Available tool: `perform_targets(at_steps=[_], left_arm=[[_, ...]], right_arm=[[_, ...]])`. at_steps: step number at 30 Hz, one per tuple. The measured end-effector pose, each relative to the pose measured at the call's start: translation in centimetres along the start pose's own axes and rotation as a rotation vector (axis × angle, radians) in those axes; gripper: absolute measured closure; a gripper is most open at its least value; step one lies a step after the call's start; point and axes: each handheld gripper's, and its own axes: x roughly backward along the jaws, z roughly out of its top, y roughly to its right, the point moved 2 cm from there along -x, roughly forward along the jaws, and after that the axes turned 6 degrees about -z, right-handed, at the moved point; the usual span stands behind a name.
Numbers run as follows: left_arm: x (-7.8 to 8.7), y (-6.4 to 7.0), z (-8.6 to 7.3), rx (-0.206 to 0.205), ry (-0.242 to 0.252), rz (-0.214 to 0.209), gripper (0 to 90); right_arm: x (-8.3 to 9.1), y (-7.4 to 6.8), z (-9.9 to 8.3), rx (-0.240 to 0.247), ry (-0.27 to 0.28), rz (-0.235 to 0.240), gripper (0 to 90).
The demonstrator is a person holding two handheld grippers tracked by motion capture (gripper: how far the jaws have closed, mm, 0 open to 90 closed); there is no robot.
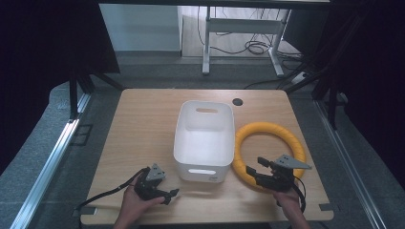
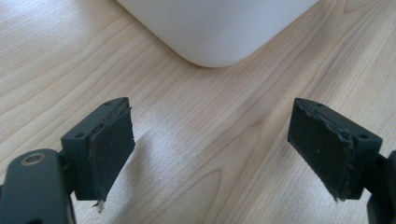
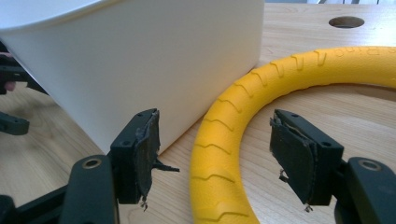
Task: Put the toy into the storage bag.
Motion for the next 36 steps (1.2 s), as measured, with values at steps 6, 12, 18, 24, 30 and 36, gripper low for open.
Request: perform_targets(at_steps=[6, 12, 18, 24, 30, 36], left_arm=[[0.2, 0.0, 0.0, 0.002, 0.007, 0.001, 14.7], [0.2, 0.1, 0.0, 0.003, 0.008, -0.002, 14.7], [0.1, 0.1, 0.0, 0.002, 0.006, -0.002, 14.7], [0.4, 0.2, 0.0, 0.008, 0.017, 0.000, 14.7], [0.3, 0.1, 0.1, 0.013, 0.008, -0.001, 14.7], [1.1, 0.1, 0.2, 0.012, 0.026, 0.000, 14.8]], right_arm=[[-0.2, 0.1, -0.1, 0.020, -0.008, -0.006, 32.0], [-0.2, 0.2, -0.1, 0.028, -0.018, -0.014, 31.5], [-0.5, 0.4, -0.3, 0.018, -0.023, -0.009, 31.4], [-0.7, 0.4, -0.3, 0.025, -0.032, 0.001, 31.4], [-0.4, 0.4, -0.1, 0.045, -0.045, 0.015, 31.0], [-0.5, 0.5, 0.6, 0.080, -0.095, 0.039, 30.9]])
